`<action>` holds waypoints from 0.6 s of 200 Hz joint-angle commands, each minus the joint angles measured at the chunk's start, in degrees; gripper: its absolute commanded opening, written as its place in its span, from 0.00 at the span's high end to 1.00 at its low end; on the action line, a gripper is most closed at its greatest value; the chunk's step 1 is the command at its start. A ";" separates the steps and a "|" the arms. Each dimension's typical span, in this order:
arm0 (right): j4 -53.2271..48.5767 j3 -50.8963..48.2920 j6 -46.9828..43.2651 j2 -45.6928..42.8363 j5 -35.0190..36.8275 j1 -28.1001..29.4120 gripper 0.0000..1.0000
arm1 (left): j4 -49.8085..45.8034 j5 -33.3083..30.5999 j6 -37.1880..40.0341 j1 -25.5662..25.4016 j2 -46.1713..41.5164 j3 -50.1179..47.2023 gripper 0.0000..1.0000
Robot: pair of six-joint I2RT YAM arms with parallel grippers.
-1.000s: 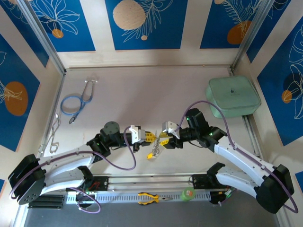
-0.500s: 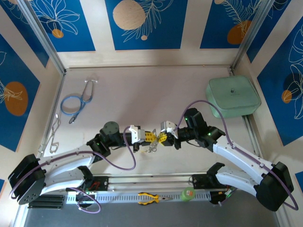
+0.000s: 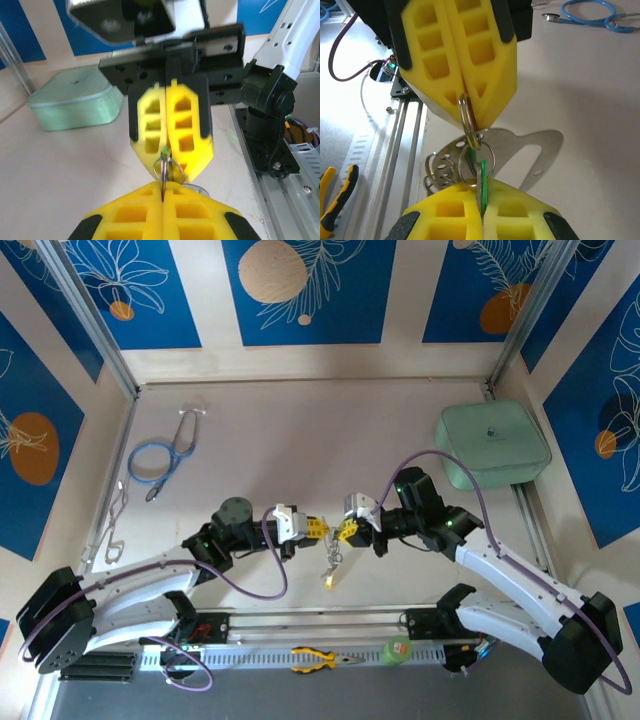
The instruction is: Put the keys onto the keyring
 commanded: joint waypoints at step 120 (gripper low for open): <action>-5.17 9.12 -4.33 1.36 11.09 2.88 1.00 | -2.64 -7.91 1.83 0.46 0.24 1.17 0.47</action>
